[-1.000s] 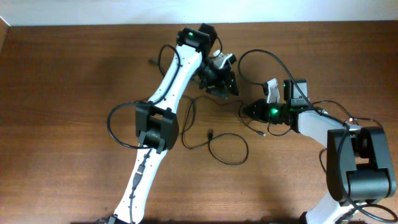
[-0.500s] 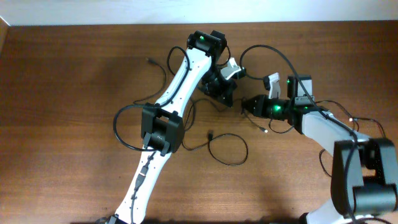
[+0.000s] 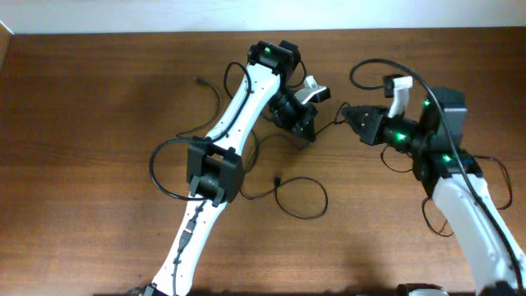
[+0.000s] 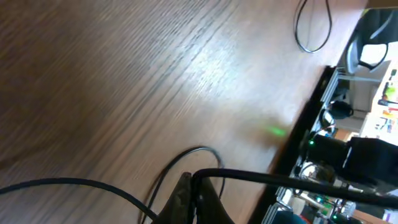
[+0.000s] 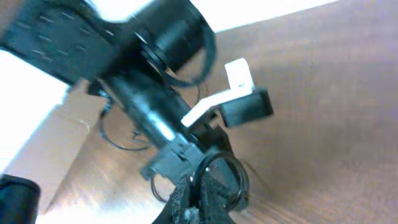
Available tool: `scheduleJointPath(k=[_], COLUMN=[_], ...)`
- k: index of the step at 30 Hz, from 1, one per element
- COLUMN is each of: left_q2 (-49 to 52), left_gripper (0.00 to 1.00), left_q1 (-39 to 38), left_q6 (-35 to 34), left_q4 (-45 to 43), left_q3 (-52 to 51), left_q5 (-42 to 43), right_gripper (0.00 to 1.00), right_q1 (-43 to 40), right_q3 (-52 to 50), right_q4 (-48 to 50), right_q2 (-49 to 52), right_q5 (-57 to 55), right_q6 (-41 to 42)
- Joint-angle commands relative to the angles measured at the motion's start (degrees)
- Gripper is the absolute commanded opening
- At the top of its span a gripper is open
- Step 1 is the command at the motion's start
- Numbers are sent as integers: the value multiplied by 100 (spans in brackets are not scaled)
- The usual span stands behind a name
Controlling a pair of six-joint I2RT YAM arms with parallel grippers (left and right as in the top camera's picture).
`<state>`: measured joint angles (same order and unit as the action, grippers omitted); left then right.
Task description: Untangle cables
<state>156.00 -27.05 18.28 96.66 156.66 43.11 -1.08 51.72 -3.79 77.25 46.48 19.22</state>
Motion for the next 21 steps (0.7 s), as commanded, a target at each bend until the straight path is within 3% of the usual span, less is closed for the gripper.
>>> scheduleJointPath(k=[1, 5, 8, 9, 10, 12, 14, 17, 21], left_q2=[66, 66, 66, 66, 66, 66, 66, 66, 66], left_gripper=[0, 0, 0, 0, 0, 0, 0, 0, 0], left_q1=[63, 63, 68, 68, 68, 31, -70, -334, -544], left_q6=[63, 63, 63, 66, 68, 79, 289, 420, 413], left_q4=[11, 11, 9, 9, 9, 9, 11, 9, 11], left_q3=[-11, -11, -13, -13, -13, -13, -13, -13, -13], left_q5=[-350, -372, -369, -372, -372, -372, -367, -402, -496], right_gripper=[4, 4, 4, 12, 36, 48, 53, 58, 57], right_q1=[-111, -319, -452, -452, -455, -457, -455, -457, -457], right_q3=[122, 122, 122, 122, 120, 122, 122, 122, 122], right_q4=[125, 11, -887, -1226, -1598, -2319, -2588, -2481, -1716], right_q2=[-822, -1733, -2026, -1985, -1897, -1458, -874, -2, 1156], right_q5=[179, 168, -358, -555, -885, -1460, -1355, -1379, -1381], right_q6=[-98, -94, -313, -490, -531, -844, -1716, -2380, -2653])
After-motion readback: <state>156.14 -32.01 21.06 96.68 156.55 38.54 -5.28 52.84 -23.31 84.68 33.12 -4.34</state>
